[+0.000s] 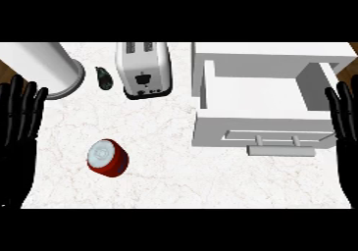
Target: Pick up the can, place it into the drawer and close the drawer
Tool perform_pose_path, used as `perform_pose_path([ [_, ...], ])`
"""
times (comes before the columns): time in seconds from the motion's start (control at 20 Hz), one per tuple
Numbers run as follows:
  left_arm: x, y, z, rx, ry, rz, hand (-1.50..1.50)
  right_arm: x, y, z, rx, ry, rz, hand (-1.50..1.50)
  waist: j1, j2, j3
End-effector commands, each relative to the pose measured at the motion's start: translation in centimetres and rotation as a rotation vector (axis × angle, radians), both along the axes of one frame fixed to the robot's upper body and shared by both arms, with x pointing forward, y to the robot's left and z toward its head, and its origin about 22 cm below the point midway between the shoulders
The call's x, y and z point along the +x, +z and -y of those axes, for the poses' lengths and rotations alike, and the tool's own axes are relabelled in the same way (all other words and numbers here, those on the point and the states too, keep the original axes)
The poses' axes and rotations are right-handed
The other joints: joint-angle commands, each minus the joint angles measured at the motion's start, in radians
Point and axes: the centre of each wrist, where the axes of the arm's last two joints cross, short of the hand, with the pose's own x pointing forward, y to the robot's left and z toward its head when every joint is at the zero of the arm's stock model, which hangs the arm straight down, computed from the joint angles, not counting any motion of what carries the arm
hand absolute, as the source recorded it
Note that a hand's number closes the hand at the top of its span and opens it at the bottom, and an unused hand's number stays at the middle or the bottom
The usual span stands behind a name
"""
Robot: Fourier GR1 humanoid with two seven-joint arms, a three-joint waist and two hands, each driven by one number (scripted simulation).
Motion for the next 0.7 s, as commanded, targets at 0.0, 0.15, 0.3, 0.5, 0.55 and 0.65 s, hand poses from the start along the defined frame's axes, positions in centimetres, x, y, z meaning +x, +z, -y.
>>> perform_pose_path([
  [0.0, 0.6, 0.3, -0.6, -0.037, -0.142, 0.054, -1.50, -0.5, -0.9, 0.6, -0.003, -0.012, 0.042, -1.50, -0.016, 0.027, 0.019],
  [0.15, 0.0, -0.1, 2.0, -0.019, -0.556, 0.030, -1.50, -0.1, 0.6, 0.1, -0.025, 0.001, 0.045, -1.50, -0.034, 0.027, 0.016],
  [0.3, -1.0, -3.0, 1.1, 0.140, -0.673, -0.298, -1.50, -0.2, -2.7, 0.7, 0.020, -0.082, -0.247, -1.50, -0.033, 0.040, 0.017],
  [0.5, -1.9, -2.2, -1.8, 0.178, -0.773, -0.350, -1.50, -1.1, -3.2, 2.0, 0.018, -0.115, -0.306, -1.50, -0.012, 0.026, 0.019],
  [0.55, -1.6, -1.3, -2.4, 0.169, -0.766, -0.359, -1.50, -1.9, -3.2, 0.5, 0.012, -0.123, -0.320, -1.50, -0.014, 0.025, 0.019],
  [0.65, -1.7, -0.3, -5.0, 0.193, -0.773, -0.351, -1.50, -1.5, -2.5, 0.9, 0.035, -0.108, -0.316, -1.50, -0.009, 0.026, 0.019],
])
